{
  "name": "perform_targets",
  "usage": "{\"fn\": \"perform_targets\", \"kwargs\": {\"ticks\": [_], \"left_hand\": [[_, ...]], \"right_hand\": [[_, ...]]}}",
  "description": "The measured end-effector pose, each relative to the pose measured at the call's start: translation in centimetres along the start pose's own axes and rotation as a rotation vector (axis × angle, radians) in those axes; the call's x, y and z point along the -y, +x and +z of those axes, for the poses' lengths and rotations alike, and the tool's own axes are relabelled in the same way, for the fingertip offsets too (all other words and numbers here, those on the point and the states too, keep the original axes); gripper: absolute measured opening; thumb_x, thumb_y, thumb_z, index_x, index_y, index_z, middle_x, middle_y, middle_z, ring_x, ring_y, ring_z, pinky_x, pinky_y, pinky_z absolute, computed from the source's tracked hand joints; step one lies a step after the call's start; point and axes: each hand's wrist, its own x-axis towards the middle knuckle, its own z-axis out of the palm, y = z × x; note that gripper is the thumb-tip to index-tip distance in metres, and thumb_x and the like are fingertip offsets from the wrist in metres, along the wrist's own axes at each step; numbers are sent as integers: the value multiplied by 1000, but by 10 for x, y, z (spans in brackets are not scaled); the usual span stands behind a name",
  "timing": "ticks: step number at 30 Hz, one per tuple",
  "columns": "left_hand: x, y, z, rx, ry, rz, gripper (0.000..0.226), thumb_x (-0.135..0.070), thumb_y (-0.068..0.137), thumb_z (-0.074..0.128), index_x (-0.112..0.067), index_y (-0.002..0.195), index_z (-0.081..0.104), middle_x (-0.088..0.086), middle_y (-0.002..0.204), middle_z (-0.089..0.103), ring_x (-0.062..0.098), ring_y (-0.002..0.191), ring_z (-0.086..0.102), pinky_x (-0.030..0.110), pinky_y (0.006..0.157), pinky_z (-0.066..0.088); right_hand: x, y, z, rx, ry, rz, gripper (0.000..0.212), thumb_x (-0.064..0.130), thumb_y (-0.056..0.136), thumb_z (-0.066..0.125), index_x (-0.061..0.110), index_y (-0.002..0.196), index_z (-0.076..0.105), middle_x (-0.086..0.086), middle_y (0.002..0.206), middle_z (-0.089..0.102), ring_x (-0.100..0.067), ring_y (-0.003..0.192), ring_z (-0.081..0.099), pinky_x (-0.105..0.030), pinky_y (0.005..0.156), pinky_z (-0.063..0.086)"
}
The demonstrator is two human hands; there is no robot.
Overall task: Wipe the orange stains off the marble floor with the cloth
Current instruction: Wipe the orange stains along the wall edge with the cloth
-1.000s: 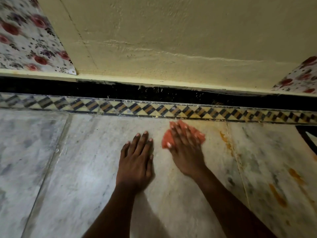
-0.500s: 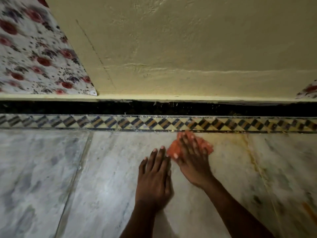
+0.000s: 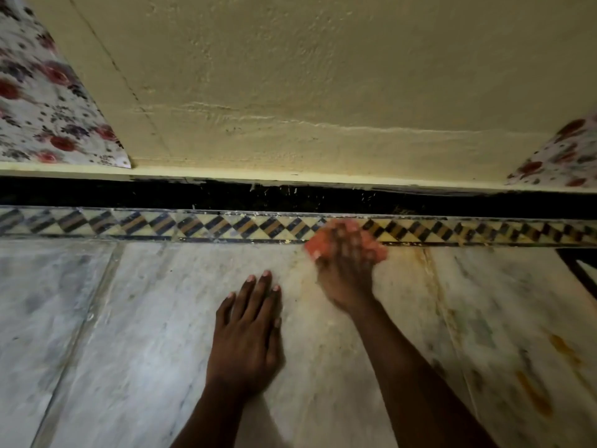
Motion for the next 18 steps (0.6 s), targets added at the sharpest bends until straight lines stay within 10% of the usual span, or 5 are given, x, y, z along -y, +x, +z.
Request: {"fn": "perform_targets", "kwargs": {"ticks": [4, 11, 18], "left_hand": [[-1, -1, -2, 3, 25, 5, 61, -43, 106, 25, -27, 165, 30, -6, 177, 11, 17, 164, 8, 46, 128, 15], [1, 0, -1, 5, 16, 10, 62, -46, 108, 21, -28, 167, 24, -5, 177, 10, 16, 164, 3, 47, 129, 14], [0, 0, -4, 27, 25, 16, 63, -48, 107, 17, -29, 168, 20, -7, 177, 5, 15, 164, -1, 49, 129, 15]], "right_hand": [[-50, -74, 10, 31, -51, -294, 69, 63, 106, 23, 50, 164, -13, 25, 168, -32, -11, 158, -29, -44, 128, -15], [-93, 4, -28, -127, 80, 481, 73, 59, 108, 21, 27, 170, -1, 1, 179, -12, -30, 164, -11, -62, 130, 0], [-19, -51, 3, 109, -75, -164, 78, 64, 108, 19, 31, 164, -25, 7, 172, -34, -26, 157, -36, -56, 126, -19]]}}
